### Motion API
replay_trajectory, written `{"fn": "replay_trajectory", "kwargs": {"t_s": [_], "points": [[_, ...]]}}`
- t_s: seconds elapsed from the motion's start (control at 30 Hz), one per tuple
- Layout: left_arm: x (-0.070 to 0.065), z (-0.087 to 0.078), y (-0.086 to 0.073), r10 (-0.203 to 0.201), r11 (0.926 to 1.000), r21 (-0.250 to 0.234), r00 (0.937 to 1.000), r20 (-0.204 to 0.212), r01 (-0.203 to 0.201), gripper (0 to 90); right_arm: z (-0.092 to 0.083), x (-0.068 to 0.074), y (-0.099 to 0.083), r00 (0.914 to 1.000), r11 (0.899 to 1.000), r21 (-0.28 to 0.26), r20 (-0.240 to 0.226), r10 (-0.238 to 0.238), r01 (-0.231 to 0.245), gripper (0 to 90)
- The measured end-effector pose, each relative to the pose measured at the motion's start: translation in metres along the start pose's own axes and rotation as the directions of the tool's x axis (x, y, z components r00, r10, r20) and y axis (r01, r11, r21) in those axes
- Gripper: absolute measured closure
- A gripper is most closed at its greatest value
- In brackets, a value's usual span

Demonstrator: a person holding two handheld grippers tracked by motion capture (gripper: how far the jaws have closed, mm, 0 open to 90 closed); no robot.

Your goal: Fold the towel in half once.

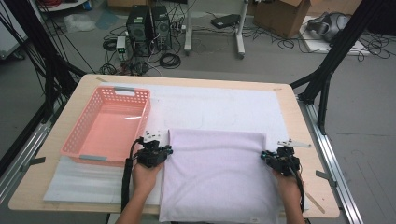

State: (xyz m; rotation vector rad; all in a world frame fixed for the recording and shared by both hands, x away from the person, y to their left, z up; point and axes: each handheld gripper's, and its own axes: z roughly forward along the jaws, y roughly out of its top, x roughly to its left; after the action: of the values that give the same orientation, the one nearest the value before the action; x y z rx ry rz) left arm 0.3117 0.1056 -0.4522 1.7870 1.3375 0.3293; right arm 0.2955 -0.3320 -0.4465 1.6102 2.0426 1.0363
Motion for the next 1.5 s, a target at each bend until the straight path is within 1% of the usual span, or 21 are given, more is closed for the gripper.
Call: {"fn": "replay_trajectory", "kwargs": {"t_s": [0.07, 0.17, 0.23, 0.37, 0.47, 0.57, 0.6, 0.67, 0.77, 0.8, 0.83, 0.93, 1.0, 1.03, 1.1, 1.17, 1.2, 1.23, 1.3, 1.4, 1.5], "points": [[0.000, 0.000, 0.000, -0.008, 1.0000, -0.001, 1.0000, 0.001, 0.008, 85.7, 0.000, 0.004, 0.000, 0.9996, 1.000, 0.004, 0.021, -0.020, 0.020, 84.9], [0.000, 0.002, 0.003, -0.026, 0.9994, -0.021, 0.9997, 0.002, 0.026, 85.9, -0.001, -0.002, 0.001, 0.9998, 1.000, 0.001, -0.020, -0.006, 0.006, 85.6], [0.000, 0.004, 0.007, -0.050, 0.9978, -0.042, 0.9987, 0.001, 0.050, 86.0, -0.001, -0.004, 0.000, 0.9993, 0.999, -0.035, -0.036, -0.009, 0.007, 85.8], [-0.008, 0.008, 0.028, -0.026, 0.9971, -0.072, 0.9992, -0.030, 0.024, 86.0, -0.001, -0.006, 0.007, 0.9989, 0.992, -0.122, -0.039, -0.026, 0.021, 86.0], [-0.013, 0.006, 0.050, -0.020, 0.9935, -0.113, 0.9980, -0.060, 0.013, 86.0, 0.001, -0.006, 0.024, 0.9983, 0.989, -0.146, -0.044, -0.039, 0.032, 86.0], [-0.011, 0.005, 0.070, -0.020, 0.9891, -0.147, 0.9966, -0.080, 0.008, 86.0, 0.003, -0.008, 0.043, 0.9984, 0.985, -0.170, -0.050, -0.025, 0.016, 86.0], [-0.011, 0.005, 0.070, -0.020, 0.9891, -0.147, 0.9966, -0.080, 0.008, 86.0, 0.003, -0.009, 0.050, 0.9983, 0.983, -0.184, -0.056, -0.020, 0.009, 86.0], [-0.003, 0.004, 0.088, -0.042, 0.9842, -0.175, 0.9959, -0.080, 0.027, 86.0, 0.003, -0.011, 0.063, 0.9981, 0.979, -0.206, -0.060, -0.015, 0.003, 86.1], [0.004, 0.001, 0.103, -0.059, 0.9723, -0.230, 0.9957, -0.071, 0.041, 85.9, 0.005, -0.014, 0.082, 0.9977, 0.970, -0.242, -0.058, -0.034, 0.019, 86.0], [0.004, 0.001, 0.103, -0.059, 0.9723, -0.230, 0.9957, -0.071, 0.041, 85.9, 0.006, -0.015, 0.088, 0.9977, 0.967, -0.255, -0.054, -0.041, 0.026, 86.0], [0.008, 0.002, 0.112, -0.059, 0.9661, -0.255, 0.9961, -0.066, 0.040, 85.9, 0.008, -0.017, 0.093, 0.9976, 0.963, -0.270, -0.055, -0.042, 0.026, 86.0], [0.011, 0.007, 0.125, -0.041, 0.9659, -0.258, 0.9957, -0.083, 0.018, 85.8, 0.017, -0.021, 0.106, 0.9978, 0.952, -0.305, -0.062, -0.022, 0.002, 85.9], [0.012, 0.009, 0.128, -0.031, 0.9665, -0.257, 0.9952, -0.093, 0.006, 85.8, 0.025, -0.021, 0.111, 0.9988, 0.945, -0.326, -0.042, -0.024, 0.009, 85.8], [0.013, 0.016, 0.130, -0.015, 0.9700, -0.243, 0.9949, -0.100, -0.010, 85.7, 0.030, -0.021, 0.112, 0.9995, 0.950, -0.313, -0.020, -0.025, 0.017, 85.5], [0.014, 0.024, 0.127, 0.012, 0.9791, -0.200, 0.9940, -0.109, -0.034, 84.5, 0.043, -0.021, 0.113, 0.9999, 0.967, -0.255, 0.012, -0.009, 0.012, 82.8], [0.012, 0.032, 0.122, 0.054, 0.9871, -0.144, 0.9915, -0.118, -0.071, 75.1, 0.053, -0.023, 0.109, 0.9986, 0.981, -0.187, 0.007, 0.052, -0.050, 67.4], [0.012, 0.032, 0.122, 0.054, 0.9871, -0.144, 0.9915, -0.118, -0.071, 63.9, 0.056, -0.024, 0.107, 0.9971, 0.983, -0.169, 0.011, 0.075, -0.072, 62.7], [0.010, 0.034, 0.118, 0.047, 0.9880, -0.143, 0.9950, -0.089, -0.059, 54.8, 0.056, -0.025, 0.105, 0.9966, 0.983, -0.168, 0.006, 0.082, -0.080, 60.8], [0.009, 0.033, 0.112, 0.044, 0.9838, -0.170, 0.9960, -0.078, -0.057, 47.5, 0.054, -0.026, 0.099, 0.9974, 0.985, -0.160, 0.009, 0.071, -0.069, 57.9], [0.008, 0.033, 0.104, 0.053, 0.9861, -0.155, 0.9973, -0.051, -0.060, 38.0, 0.045, -0.027, 0.096, 0.9967, 0.990, -0.115, -0.017, 0.079, -0.080, 52.4], [0.004, 0.029, 0.096, 0.072, 0.9834, -0.165, 0.9971, -0.023, -0.075, 33.5, 0.030, -0.021, 0.093, 0.9998, 0.988, -0.150, -0.002, 0.021, -0.021, 52.8]]}}
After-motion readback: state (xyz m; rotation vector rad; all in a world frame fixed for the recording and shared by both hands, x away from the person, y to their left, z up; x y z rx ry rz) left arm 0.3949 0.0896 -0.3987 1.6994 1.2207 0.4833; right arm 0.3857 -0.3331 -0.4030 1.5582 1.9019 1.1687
